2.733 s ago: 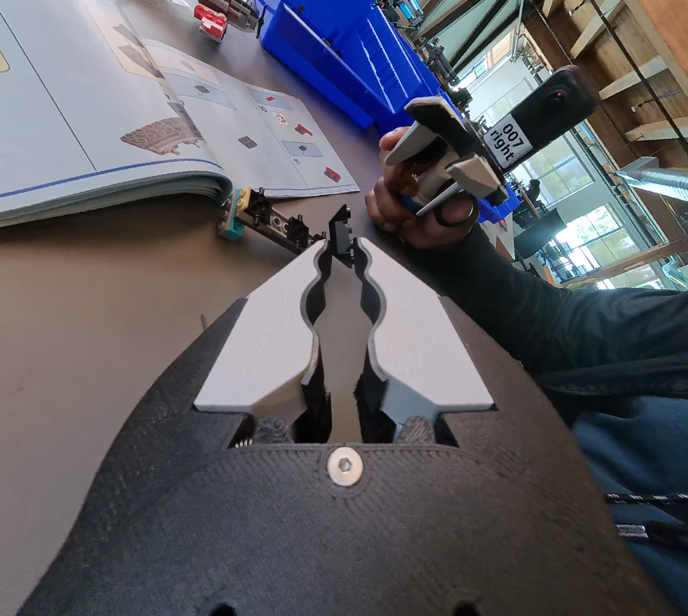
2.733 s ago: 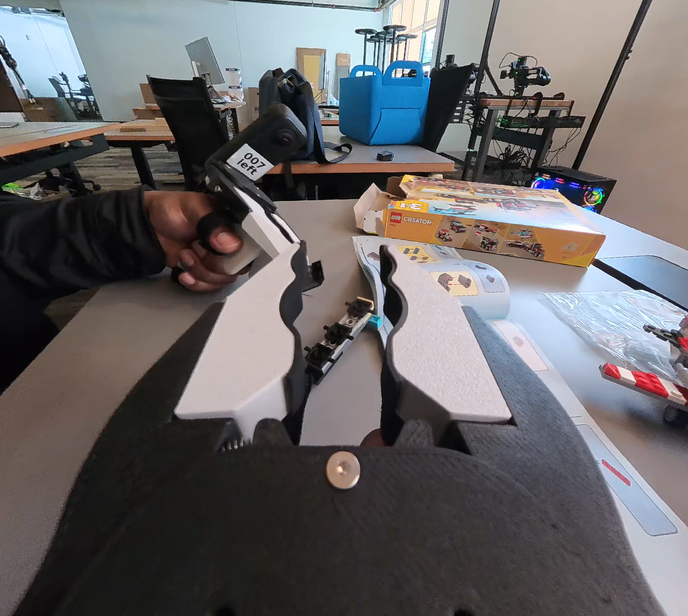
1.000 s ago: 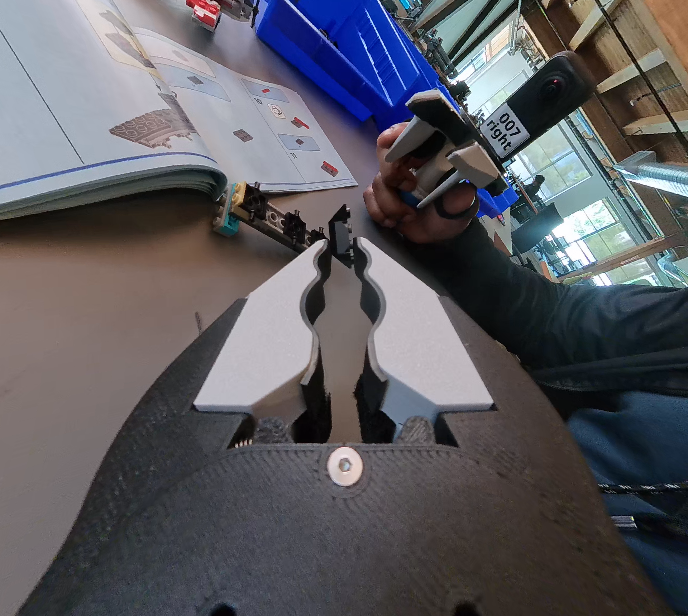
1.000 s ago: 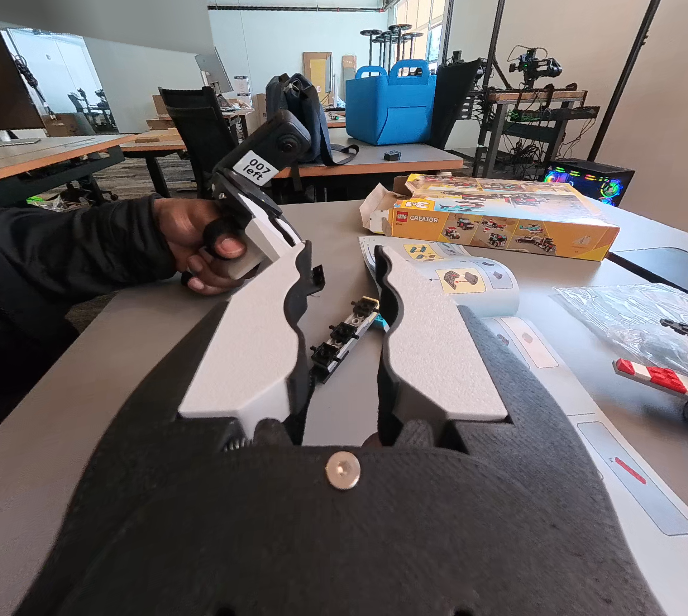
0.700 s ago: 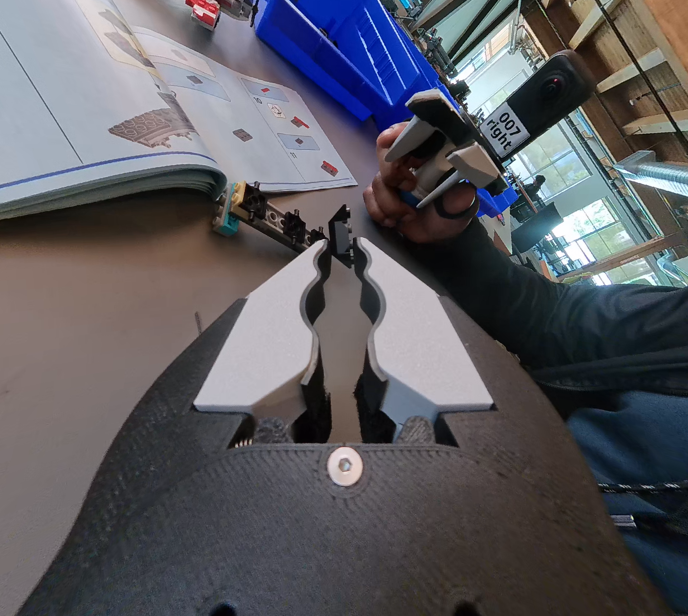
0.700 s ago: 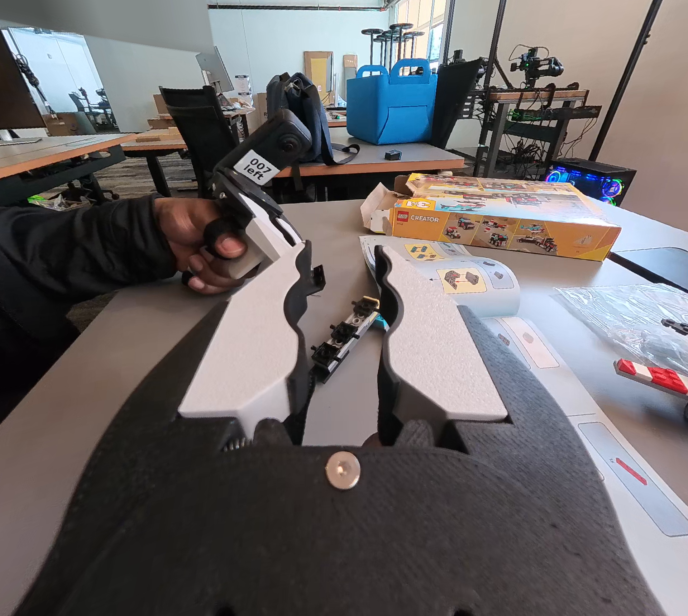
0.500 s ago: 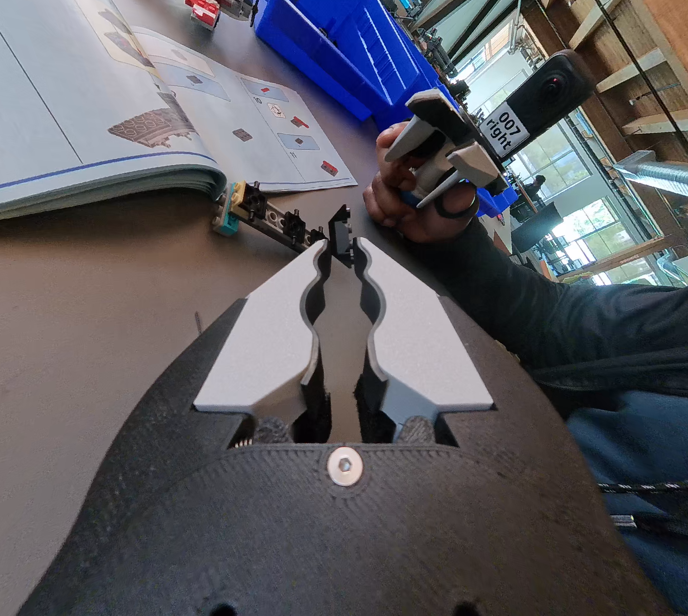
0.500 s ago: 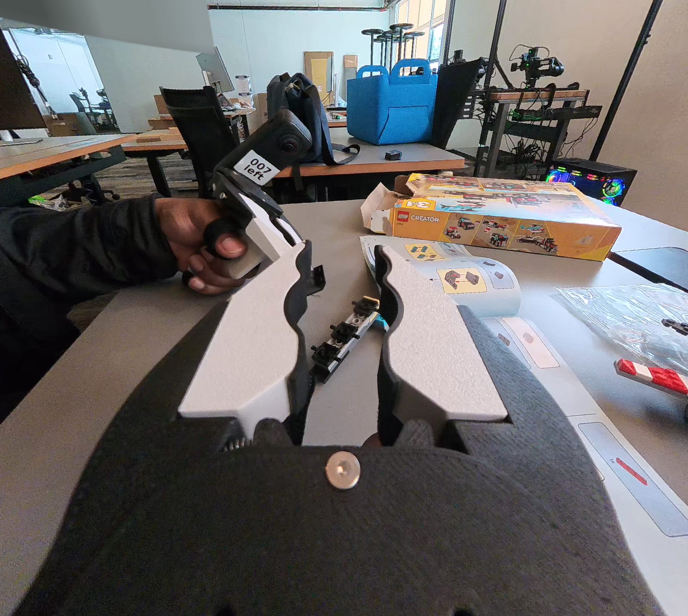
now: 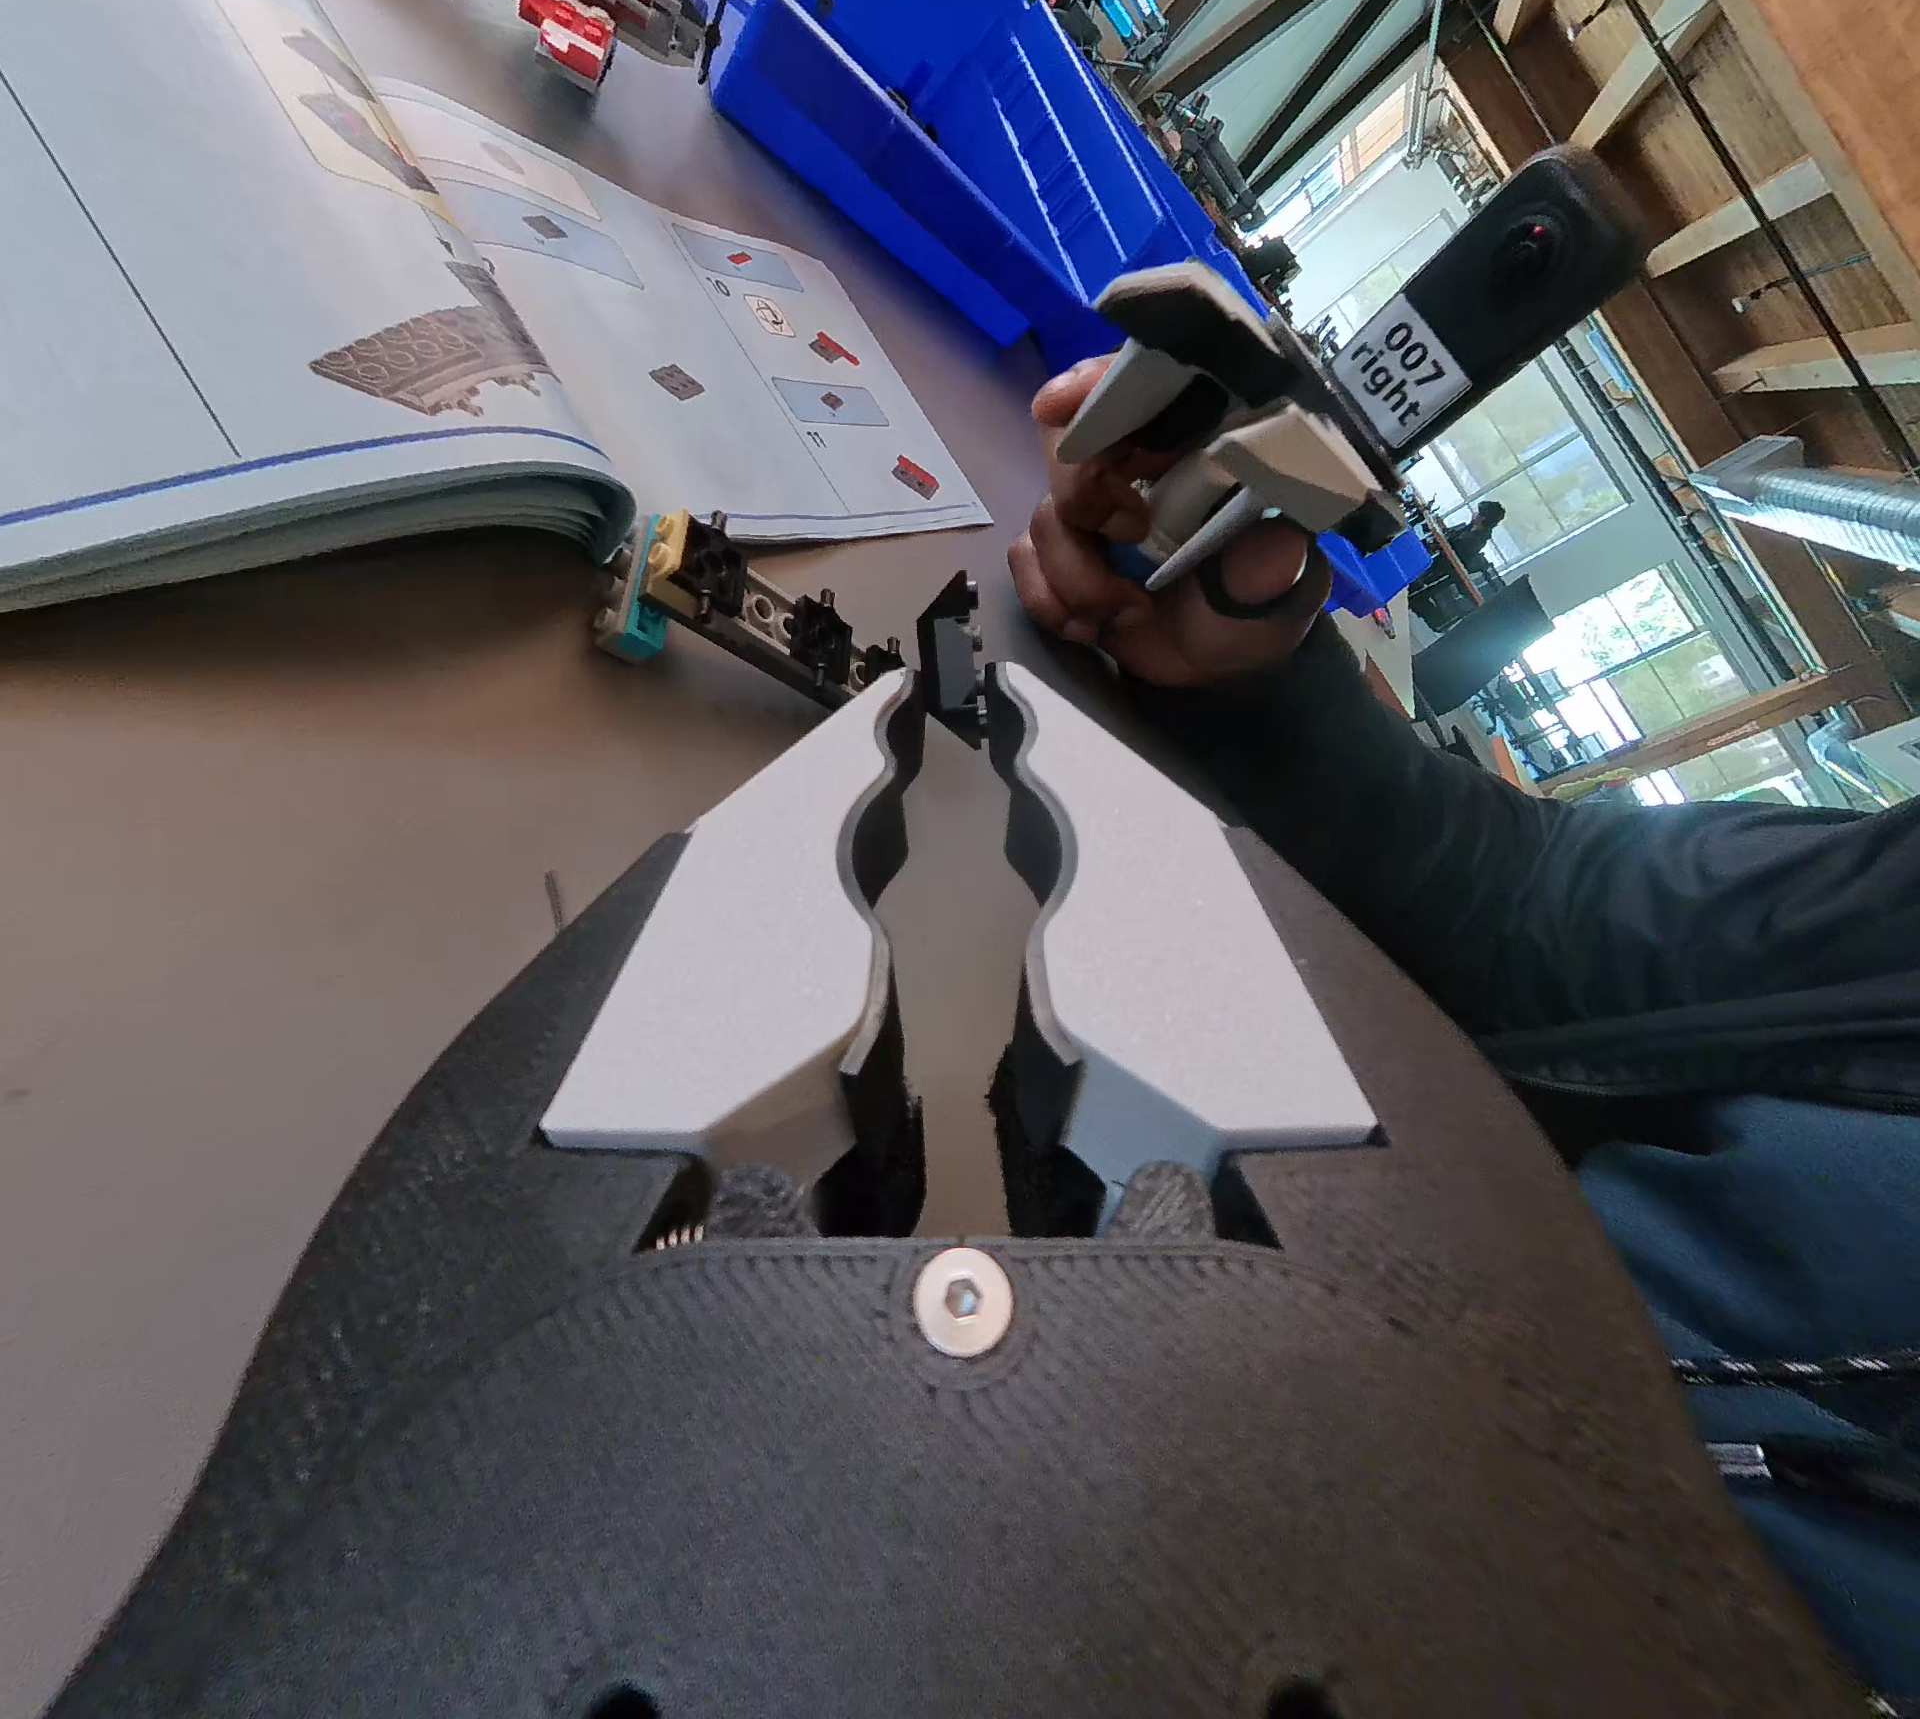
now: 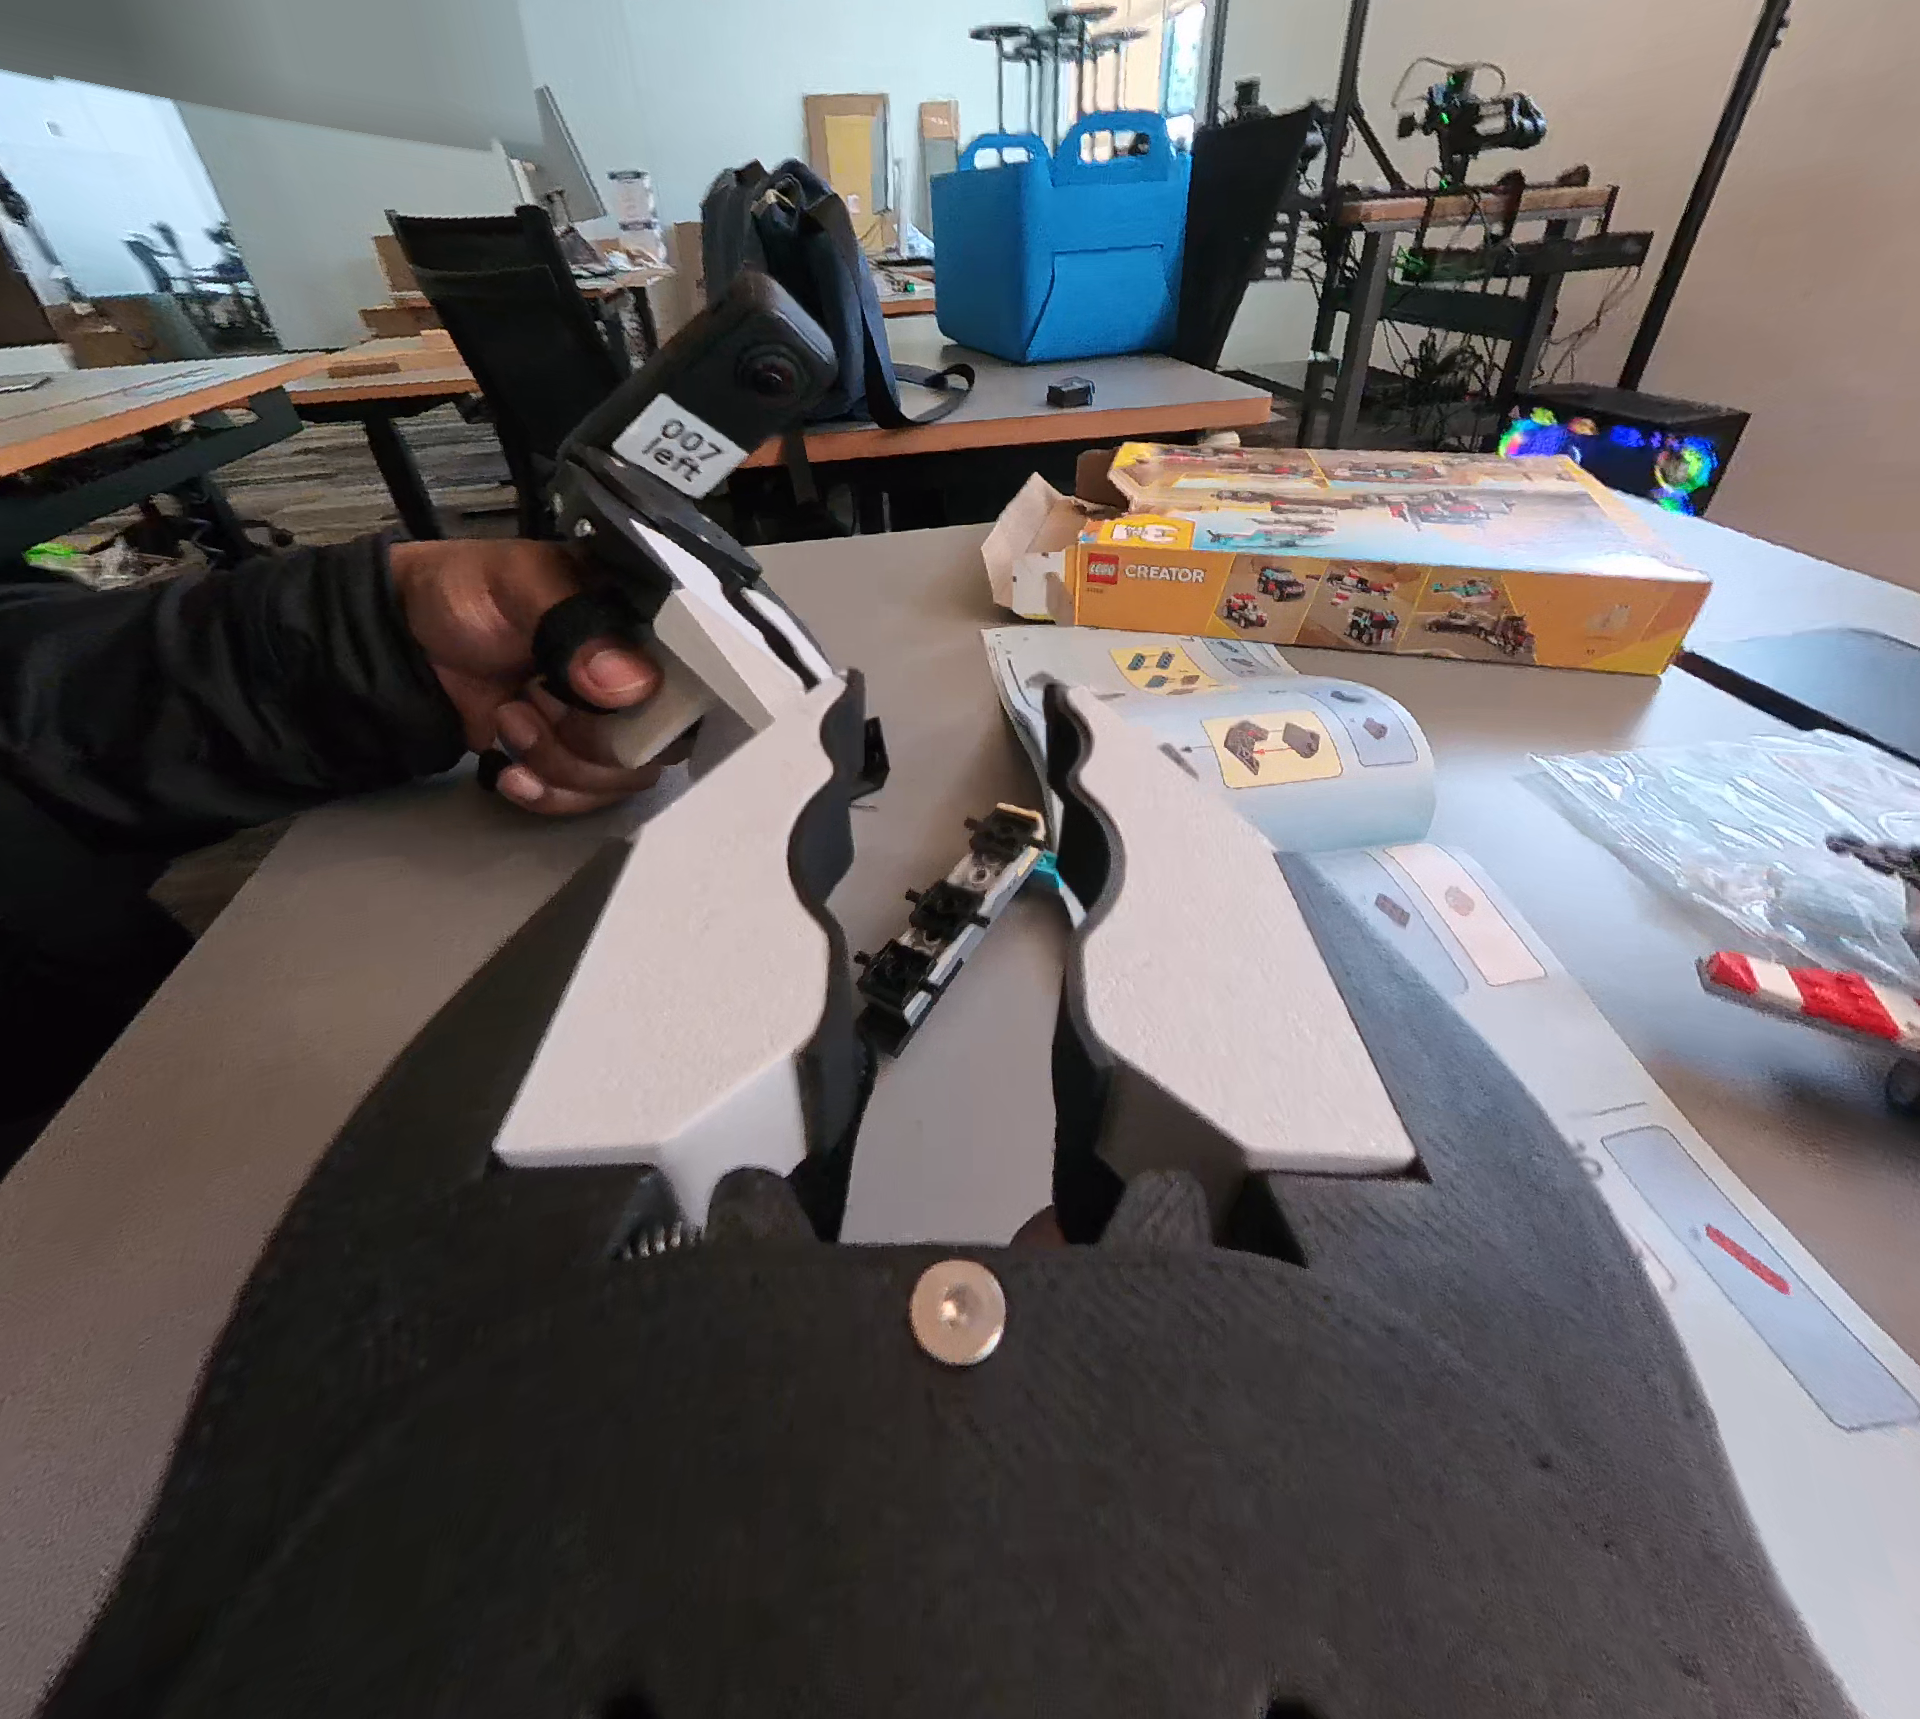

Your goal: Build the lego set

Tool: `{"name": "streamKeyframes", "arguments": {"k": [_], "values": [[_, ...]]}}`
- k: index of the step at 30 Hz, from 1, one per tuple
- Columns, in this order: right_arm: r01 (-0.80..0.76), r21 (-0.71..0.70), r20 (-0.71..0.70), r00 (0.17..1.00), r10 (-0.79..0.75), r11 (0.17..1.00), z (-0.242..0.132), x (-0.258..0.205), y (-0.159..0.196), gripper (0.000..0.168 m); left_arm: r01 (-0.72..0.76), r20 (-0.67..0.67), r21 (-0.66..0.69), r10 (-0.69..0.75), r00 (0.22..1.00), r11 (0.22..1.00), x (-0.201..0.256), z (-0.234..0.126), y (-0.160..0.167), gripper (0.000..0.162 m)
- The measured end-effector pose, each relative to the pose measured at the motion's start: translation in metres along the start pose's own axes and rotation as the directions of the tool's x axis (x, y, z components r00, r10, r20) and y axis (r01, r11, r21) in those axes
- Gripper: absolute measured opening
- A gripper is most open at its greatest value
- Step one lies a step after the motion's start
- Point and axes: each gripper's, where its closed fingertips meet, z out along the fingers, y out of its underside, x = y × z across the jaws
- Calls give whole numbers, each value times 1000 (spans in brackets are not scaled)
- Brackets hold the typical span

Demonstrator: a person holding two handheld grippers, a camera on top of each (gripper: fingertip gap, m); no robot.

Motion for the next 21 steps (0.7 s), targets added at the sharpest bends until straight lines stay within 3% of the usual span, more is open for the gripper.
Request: {"name": "streamKeyframes", "arguments": {"k": [5, 9, 16, 21], "values": [[-133, -157, -141, 984, 111, 979, 12, 13, 25, 39, 27, 4, 40, -27, 1000, 999, -4, -4, -7, 11], [-258, -263, -177, 960, 217, 930, 25, 3, 46, 41, 57, -2, 107, -57, 998, 993, -7, -12, -17, 11], [-216, -495, -285, 955, 78, 841, 34, -2, 84, 44, 85, -44, 195, -78, 996, 977, -4, -27, -27, 11], [-273, -512, -373, 925, 75, 815, 26, 2, 91, 44, 84, -30, 188, -79, 996, 979, -6, -31, -25, 11]]}}
